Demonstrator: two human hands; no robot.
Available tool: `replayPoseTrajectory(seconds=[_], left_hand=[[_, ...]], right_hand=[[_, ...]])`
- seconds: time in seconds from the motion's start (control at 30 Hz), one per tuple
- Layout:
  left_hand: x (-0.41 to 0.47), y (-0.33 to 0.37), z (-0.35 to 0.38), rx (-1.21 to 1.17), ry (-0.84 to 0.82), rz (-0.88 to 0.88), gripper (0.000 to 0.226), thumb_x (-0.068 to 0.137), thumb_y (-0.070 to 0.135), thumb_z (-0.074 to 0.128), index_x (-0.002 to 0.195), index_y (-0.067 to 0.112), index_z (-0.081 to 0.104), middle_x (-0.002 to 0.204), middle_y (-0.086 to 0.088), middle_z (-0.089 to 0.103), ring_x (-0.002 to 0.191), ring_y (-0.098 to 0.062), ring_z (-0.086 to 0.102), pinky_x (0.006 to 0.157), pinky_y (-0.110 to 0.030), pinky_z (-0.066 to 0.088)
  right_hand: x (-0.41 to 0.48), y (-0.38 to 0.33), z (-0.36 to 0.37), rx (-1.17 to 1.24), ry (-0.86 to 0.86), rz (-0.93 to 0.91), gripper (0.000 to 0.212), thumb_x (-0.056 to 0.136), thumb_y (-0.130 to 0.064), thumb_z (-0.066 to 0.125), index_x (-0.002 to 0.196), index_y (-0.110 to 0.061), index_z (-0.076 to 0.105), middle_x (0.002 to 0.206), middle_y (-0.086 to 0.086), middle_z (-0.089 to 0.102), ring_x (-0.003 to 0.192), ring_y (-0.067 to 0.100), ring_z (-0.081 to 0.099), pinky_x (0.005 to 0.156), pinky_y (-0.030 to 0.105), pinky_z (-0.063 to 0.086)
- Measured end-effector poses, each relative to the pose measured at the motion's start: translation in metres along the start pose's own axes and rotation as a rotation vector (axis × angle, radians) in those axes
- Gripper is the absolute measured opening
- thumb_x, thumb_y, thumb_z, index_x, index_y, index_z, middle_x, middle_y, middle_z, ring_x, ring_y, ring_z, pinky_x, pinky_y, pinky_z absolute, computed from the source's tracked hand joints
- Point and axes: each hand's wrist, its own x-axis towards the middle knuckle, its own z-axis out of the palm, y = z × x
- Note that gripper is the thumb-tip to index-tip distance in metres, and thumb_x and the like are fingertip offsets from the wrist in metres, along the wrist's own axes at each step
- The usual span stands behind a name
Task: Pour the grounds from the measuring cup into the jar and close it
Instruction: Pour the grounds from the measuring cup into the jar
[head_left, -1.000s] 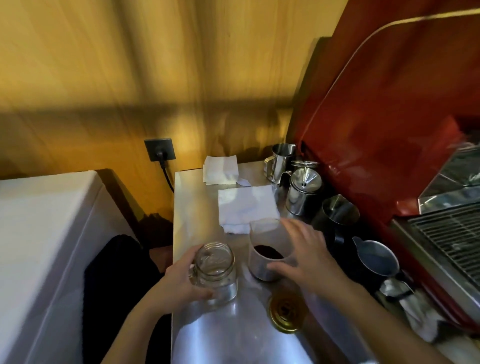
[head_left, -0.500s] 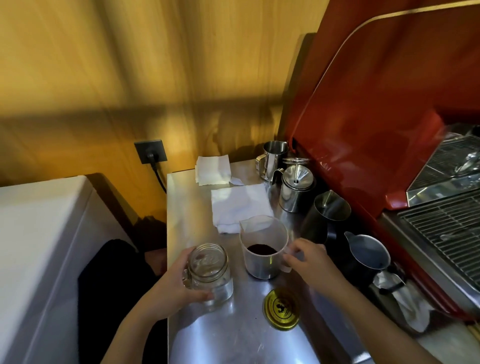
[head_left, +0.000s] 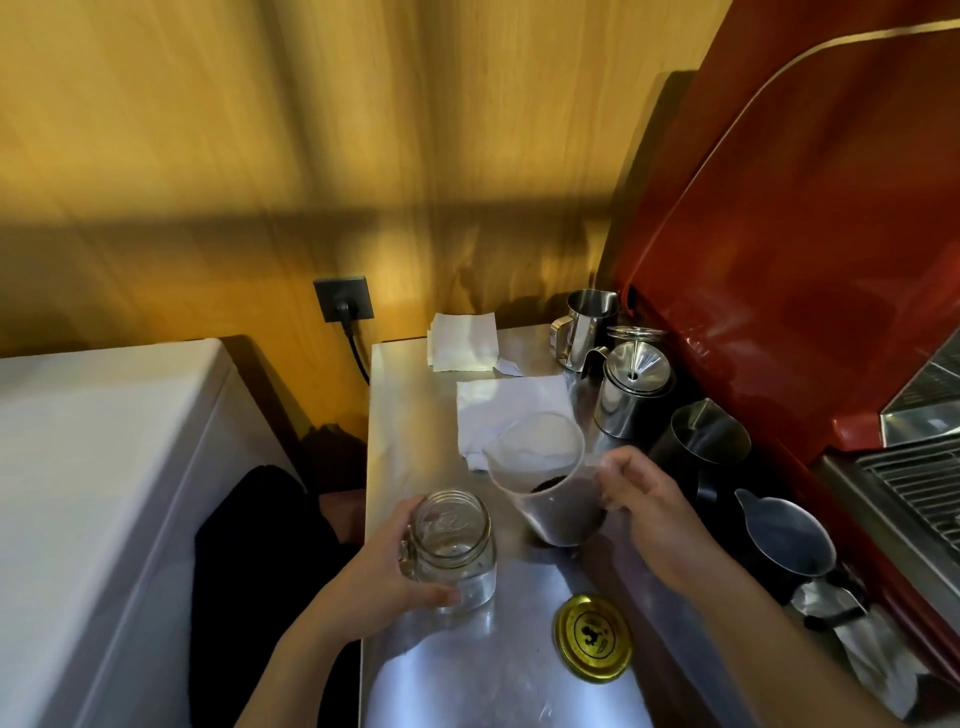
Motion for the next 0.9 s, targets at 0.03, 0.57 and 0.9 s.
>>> replayPoseTrajectory(seconds=[0.03,0.57,0.9], left_hand=[[0.0,-0.001,0.0,-0.004,0.005,0.003,0.085,0.05,0.021,0.09,0.119,0.038,0.043,0.114,0.009,0.062,0.105,0.004,0.058,0.081,-0.003,0.044],[-0.002,-0.002,0.006,-0.012,0.064,0.009,0.088,0.054,0.02,0.09,0.124,0.036,0.04,0.119,0.007,0.06,0.108,0.001,0.057,0.094,-0.017,0.044],[-0.003,-0.001,0.009,0.007,0.089,0.01,0.085,0.054,0.023,0.088,0.12,0.044,0.04,0.116,0.014,0.06,0.105,0.008,0.055,0.087,-0.01,0.044]], right_hand=[[0.001,-0.002,0.002,0.08,0.011,0.001,0.015,0.087,-0.013,0.049,0.073,-0.01,0.049,0.062,0.002,0.044,0.054,0.005,0.044,0.056,0.017,0.035],[0.024,-0.053,0.016,-0.191,-0.049,-0.298,0.032,0.075,-0.027,0.074,0.06,-0.01,0.05,0.053,0.001,0.044,0.051,0.007,0.041,0.048,0.014,0.034],[0.036,-0.081,0.04,-0.492,-0.232,-0.451,0.036,0.077,-0.028,0.072,0.06,-0.009,0.046,0.056,-0.002,0.036,0.054,0.005,0.035,0.052,0.018,0.029]])
